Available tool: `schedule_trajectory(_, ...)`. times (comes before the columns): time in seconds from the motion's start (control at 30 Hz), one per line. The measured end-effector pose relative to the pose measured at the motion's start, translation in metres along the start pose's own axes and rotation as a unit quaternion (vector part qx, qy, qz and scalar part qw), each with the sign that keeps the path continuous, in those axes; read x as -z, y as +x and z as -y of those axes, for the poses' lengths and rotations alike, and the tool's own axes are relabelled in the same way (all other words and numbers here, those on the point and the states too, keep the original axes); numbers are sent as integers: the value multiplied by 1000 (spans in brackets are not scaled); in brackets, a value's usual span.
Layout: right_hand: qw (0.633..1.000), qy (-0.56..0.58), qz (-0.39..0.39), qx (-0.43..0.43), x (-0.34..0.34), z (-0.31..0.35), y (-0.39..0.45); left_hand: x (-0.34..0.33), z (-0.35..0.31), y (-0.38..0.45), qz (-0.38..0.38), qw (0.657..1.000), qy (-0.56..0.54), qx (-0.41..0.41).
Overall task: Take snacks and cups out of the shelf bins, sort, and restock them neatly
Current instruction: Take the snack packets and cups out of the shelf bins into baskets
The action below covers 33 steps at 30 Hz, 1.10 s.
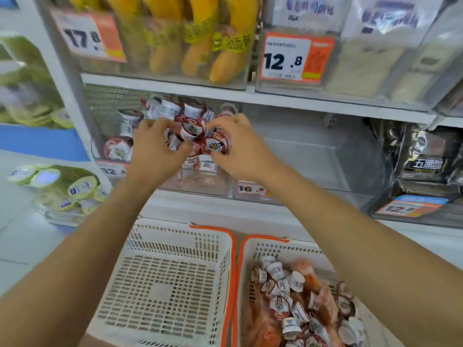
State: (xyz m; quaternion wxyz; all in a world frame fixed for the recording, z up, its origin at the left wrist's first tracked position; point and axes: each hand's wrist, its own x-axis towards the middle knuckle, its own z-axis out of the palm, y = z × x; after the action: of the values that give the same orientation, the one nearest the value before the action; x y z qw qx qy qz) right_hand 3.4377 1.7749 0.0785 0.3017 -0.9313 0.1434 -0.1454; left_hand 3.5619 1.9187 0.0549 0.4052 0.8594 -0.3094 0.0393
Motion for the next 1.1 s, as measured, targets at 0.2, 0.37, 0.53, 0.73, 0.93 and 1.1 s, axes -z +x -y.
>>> schedule_trajectory(0.2, 962, -231, 135, -60, -24, 8, 62, 0, 49, 61, 159, 974, 152, 50)
schedule_trajectory(0.37, 940, -298, 138, -90, -51, 7, 74, -4, 81, 83, 236, 958, 148, 60)
schedule_trajectory(0.53, 954, -227, 118, -155, -64, -3, 80, -4, 94, 90, 241, 963, 120, 35)
schedule_trajectory(0.73, 992, -62, 49, -102, -85, -9, 75, -2, 94, 91, 264, 954, 140, 5)
schedule_trajectory(0.93, 991, -60, -46, -111, -114, -4, 86, -6, 109, 83, 191, 979, 59, -32)
schedule_trajectory(1.1, 987, 42, -63, -141, -112, -5, 93, -3, 121, 78, 154, 987, -1, -41)
